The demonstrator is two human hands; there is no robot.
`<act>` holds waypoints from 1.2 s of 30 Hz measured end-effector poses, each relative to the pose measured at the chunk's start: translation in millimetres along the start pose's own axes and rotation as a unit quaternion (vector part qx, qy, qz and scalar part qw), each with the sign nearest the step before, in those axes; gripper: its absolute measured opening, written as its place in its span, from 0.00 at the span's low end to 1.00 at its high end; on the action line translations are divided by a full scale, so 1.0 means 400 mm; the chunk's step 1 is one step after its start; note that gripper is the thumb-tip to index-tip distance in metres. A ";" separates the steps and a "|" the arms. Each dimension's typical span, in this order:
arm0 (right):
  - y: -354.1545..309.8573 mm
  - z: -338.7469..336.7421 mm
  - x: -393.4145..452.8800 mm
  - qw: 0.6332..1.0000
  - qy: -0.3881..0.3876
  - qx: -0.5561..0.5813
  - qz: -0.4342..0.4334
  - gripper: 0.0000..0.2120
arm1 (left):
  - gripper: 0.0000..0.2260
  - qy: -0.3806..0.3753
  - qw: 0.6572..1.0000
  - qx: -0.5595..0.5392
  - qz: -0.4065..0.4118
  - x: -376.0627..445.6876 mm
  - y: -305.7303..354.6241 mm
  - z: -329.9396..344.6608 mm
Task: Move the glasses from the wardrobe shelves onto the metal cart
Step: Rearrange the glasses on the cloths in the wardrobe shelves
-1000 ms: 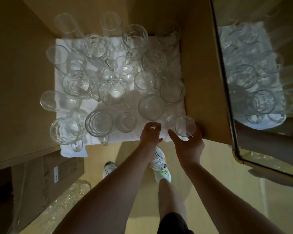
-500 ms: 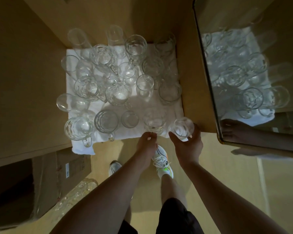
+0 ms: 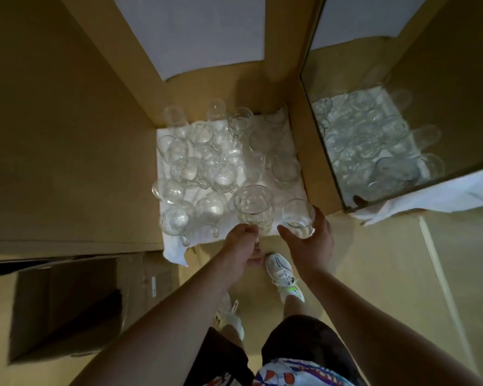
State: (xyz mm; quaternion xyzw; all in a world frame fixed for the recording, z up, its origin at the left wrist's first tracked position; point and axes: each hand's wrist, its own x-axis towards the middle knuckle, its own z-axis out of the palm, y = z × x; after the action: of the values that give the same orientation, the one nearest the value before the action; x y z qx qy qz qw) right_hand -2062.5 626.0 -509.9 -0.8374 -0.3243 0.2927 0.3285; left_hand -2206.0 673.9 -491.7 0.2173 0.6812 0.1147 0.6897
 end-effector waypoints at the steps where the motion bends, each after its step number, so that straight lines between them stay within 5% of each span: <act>1: -0.027 -0.005 -0.010 1.000 -0.001 0.003 -0.002 0.41 | 0.07 0.004 1.000 -0.003 0.006 -0.023 0.017 -0.017; 14: -0.393 -0.091 -0.057 0.994 0.010 0.033 -0.101 0.43 | 0.07 0.009 0.985 0.014 0.169 -0.249 0.287 -0.218; 21: -0.527 -0.184 -0.106 0.984 0.023 0.091 -0.150 0.35 | 0.05 0.020 0.968 -0.001 0.251 -0.405 0.355 -0.243; 29: -0.538 -0.348 -0.180 0.962 -0.014 0.140 -0.232 0.28 | 0.05 0.052 0.948 -0.064 0.308 -0.604 0.295 -0.194; 36: -0.425 -0.521 -0.290 0.943 -0.042 0.172 -0.282 0.33 | 0.06 0.084 0.936 -0.092 0.329 -0.754 0.122 -0.056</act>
State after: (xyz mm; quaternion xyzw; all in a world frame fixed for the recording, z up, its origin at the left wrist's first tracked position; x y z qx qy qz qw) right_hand -2047.4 563.3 -224.3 -0.6293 -0.5058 0.2740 0.5225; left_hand -2235.3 583.0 -200.6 0.3545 0.6135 0.4152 0.5705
